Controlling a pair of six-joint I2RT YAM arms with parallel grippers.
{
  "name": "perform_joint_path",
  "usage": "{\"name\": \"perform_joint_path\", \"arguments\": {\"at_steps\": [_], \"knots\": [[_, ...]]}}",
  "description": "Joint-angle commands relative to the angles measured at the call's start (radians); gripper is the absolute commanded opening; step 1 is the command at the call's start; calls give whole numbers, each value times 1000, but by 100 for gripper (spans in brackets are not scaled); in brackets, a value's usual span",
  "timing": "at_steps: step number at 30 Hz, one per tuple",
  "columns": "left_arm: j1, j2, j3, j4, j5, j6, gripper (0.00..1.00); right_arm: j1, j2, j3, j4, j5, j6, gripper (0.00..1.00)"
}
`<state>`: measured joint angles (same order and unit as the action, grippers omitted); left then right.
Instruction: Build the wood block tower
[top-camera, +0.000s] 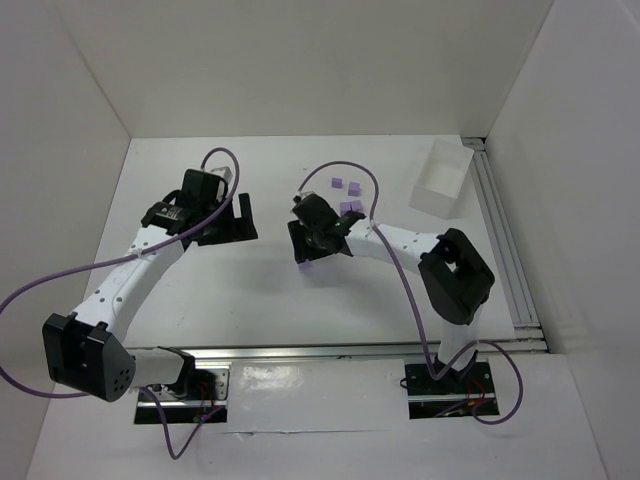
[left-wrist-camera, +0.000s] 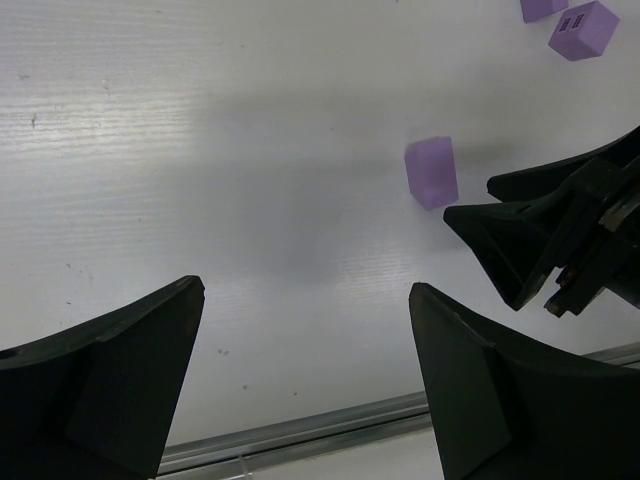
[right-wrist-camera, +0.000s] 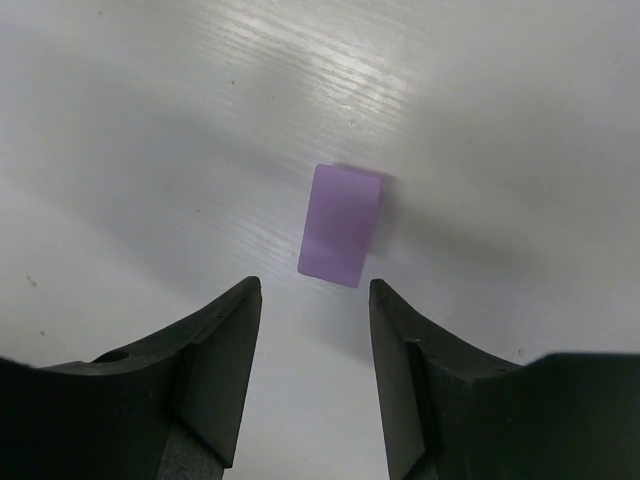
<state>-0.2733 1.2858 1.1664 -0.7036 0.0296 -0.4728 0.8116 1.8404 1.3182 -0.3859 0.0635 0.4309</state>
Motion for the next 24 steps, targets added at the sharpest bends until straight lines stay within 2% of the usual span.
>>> {"name": "perform_joint_path", "arguments": {"at_steps": [1,6,12,16,21,24], "knots": [[6,-22,9,-2,-22,11,97,23,2,-4,-4,-1,12,54],[6,-22,9,-2,-22,11,97,64,4,7,-33,102,-12,45],[6,-31,18,-2,-31,11,97,101,-6,-13,-53,211,-147,45],[6,-40,18,-2,-42,11,97,101,-6,-13,-77,275,-156,45],[6,-49,9,-2,-42,11,97,58,-41,-95,-13,225,-118,41],[6,-49,9,-2,-42,11,97,15,-64,-144,34,185,-77,29]]}}
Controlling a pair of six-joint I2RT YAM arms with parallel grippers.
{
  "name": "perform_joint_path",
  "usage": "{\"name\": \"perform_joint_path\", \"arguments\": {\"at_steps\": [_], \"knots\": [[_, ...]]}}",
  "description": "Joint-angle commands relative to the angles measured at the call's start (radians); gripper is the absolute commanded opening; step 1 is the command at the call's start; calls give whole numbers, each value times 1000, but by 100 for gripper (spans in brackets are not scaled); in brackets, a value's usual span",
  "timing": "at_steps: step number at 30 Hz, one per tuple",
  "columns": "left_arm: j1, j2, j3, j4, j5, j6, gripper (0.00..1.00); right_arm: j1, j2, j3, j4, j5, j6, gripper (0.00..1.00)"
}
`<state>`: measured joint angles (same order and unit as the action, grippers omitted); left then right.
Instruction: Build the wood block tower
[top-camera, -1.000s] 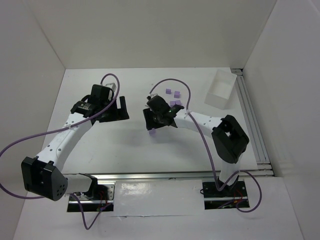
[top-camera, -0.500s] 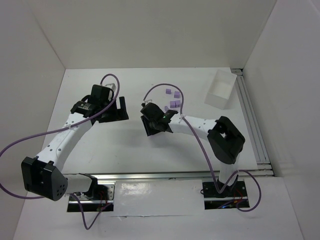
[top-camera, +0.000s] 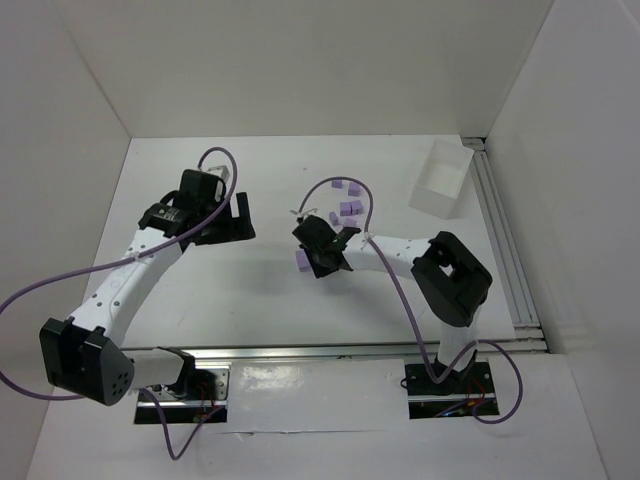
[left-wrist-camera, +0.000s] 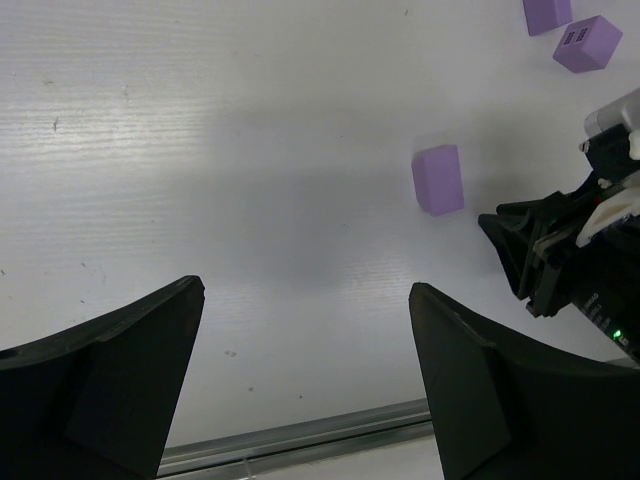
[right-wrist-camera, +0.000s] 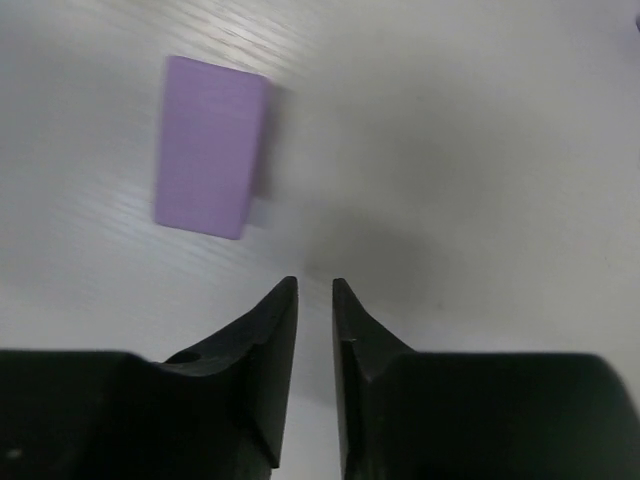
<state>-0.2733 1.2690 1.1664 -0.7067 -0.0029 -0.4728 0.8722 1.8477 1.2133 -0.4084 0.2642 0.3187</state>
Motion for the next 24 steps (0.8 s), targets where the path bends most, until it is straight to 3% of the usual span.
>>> {"name": "perform_joint_path", "arguments": {"at_steps": [1,10,15,21,24], "knots": [[6,-33,9,1,-19,11,97,-55,-71,-40,78,-28,45,26],[16,-42,-10,1,-19,11,97,-23,59,77,111,-218,22,21],[35,-60,-19,1,-28,11,97,-13,45,89,171,-367,11,20],[36,-60,-19,1,-28,11,97,5,-73,32,152,-168,-7,20],[36,-60,-19,1,-45,-10,97,27,-82,44,131,-79,-27,36]]}}
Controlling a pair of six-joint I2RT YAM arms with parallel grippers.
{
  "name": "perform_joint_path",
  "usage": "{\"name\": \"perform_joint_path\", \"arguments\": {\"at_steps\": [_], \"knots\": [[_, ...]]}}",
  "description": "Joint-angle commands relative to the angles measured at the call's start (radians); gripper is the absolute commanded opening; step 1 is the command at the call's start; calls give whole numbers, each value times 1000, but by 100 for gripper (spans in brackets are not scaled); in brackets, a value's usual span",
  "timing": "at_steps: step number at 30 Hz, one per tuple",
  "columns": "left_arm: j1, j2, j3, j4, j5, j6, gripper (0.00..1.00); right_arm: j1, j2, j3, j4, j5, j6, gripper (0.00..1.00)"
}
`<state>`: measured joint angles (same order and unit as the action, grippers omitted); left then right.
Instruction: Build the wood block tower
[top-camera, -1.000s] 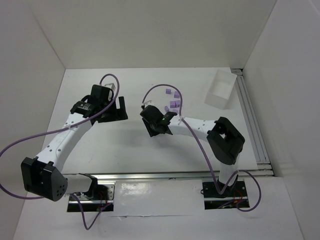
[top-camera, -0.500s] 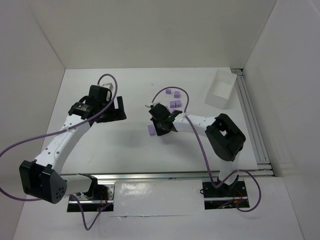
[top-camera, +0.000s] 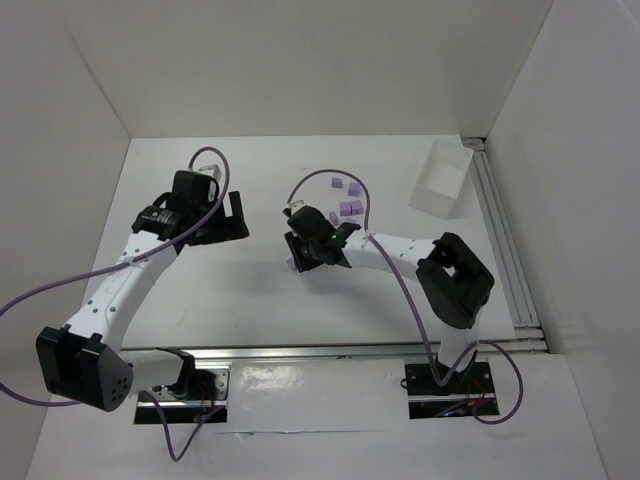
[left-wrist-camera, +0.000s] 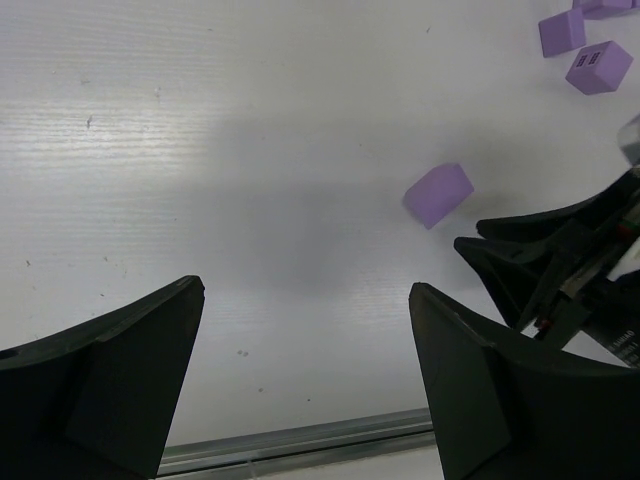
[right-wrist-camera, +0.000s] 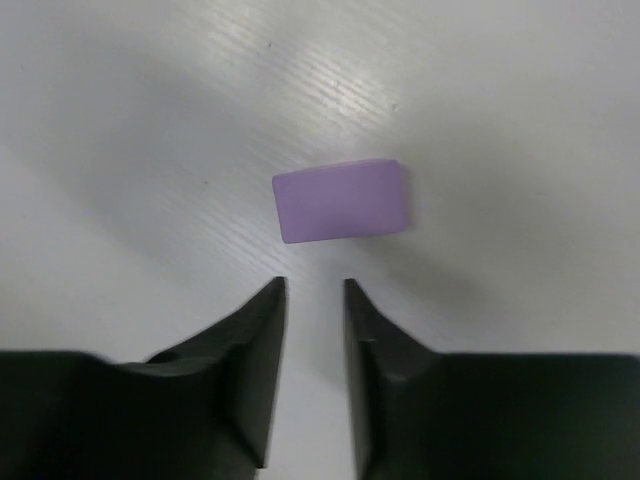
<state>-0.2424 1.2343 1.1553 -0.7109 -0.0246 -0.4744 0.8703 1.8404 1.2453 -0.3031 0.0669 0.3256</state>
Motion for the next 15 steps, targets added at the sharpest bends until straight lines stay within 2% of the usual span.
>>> {"name": "perform_joint_path", "arguments": {"at_steps": [1,3,8,12,15], "knots": [[15,-36,-8,5,-23,-18,97,29,-66,22,4,149,-34,44],[28,-47,-17,5,-34,-35,97,54,-38,45,-8,181,-46,57],[77,-67,-17,-13,-43,-92,97,117,14,78,-18,302,-97,59],[113,-87,-17,-13,-20,-102,98,148,57,89,-7,365,-137,69],[114,-96,-17,-13,-9,-102,98,174,92,126,-7,444,-146,69]]}}
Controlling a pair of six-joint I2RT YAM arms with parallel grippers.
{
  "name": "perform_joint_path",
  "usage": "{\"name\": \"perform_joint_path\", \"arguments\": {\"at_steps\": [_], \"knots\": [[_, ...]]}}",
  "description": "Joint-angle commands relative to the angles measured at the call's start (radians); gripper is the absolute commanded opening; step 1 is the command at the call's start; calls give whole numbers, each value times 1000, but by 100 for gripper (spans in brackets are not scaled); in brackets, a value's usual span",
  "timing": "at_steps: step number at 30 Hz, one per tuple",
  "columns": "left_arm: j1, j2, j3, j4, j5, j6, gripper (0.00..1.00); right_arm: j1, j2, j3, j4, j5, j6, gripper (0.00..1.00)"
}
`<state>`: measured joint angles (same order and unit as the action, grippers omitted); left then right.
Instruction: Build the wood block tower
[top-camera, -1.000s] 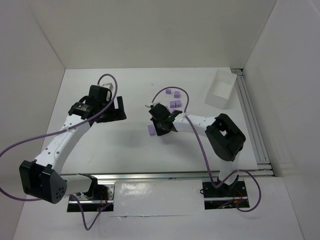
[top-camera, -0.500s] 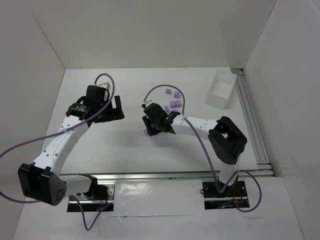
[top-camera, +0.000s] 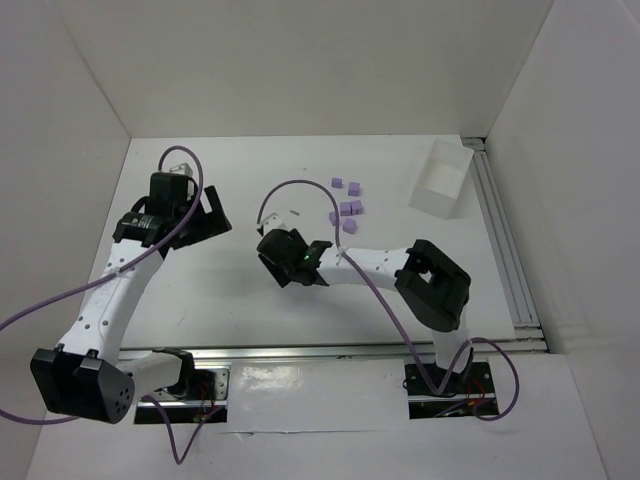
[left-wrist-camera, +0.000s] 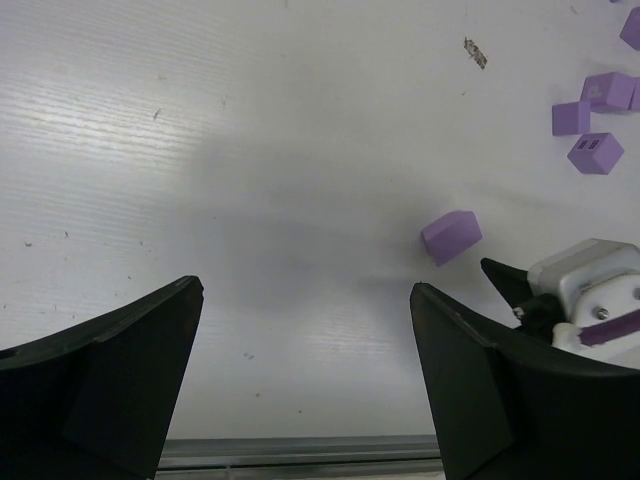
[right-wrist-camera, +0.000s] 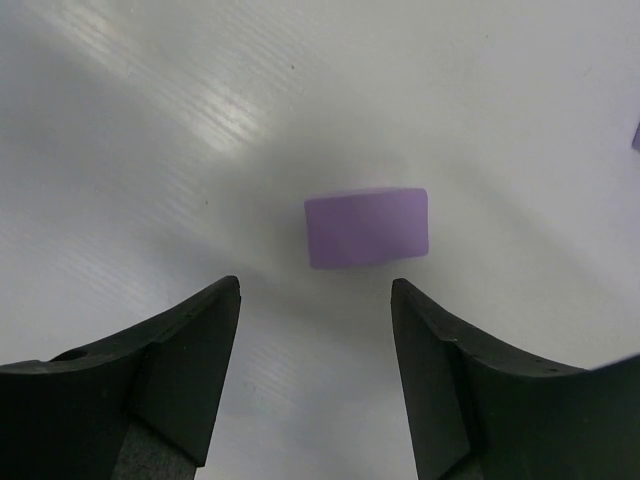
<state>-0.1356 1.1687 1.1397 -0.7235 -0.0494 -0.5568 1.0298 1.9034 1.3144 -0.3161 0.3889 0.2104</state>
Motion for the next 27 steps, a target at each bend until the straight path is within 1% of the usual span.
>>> {"name": "perform_joint_path", "arguments": {"at_steps": [1,3,4,6,10,12,18,19,21,22,23,24,27], "knots": [[16,-30,-11,-1,16,-20,98,24,55,71,6,137,-40,69],[16,-30,-11,-1,16,-20,98,24,78,80,6,191,-40,69],[16,-30,-11,-1,16,-20,98,24,97,80,6,191,-49,69],[16,-30,-20,10,25,-20,98,33,108,80,25,206,-60,65],[25,-30,-29,19,25,-20,98,33,150,101,25,225,-69,62],[25,-21,-29,19,25,-20,98,33,164,112,25,225,-69,57],[25,-12,-38,29,34,-20,98,33,164,112,25,225,-69,45],[25,-12,-38,39,43,-20,98,33,155,112,37,214,-69,42],[25,-12,-47,39,43,-20,98,33,146,112,37,214,-69,42],[25,-3,-47,39,43,-20,98,33,146,112,25,214,-69,43],[25,-3,-47,39,43,-20,98,33,146,127,15,214,-69,47],[25,-3,-47,39,43,-20,98,33,146,128,15,214,-69,54],[25,-3,-47,39,43,-20,98,33,146,128,25,214,-109,55]]}}
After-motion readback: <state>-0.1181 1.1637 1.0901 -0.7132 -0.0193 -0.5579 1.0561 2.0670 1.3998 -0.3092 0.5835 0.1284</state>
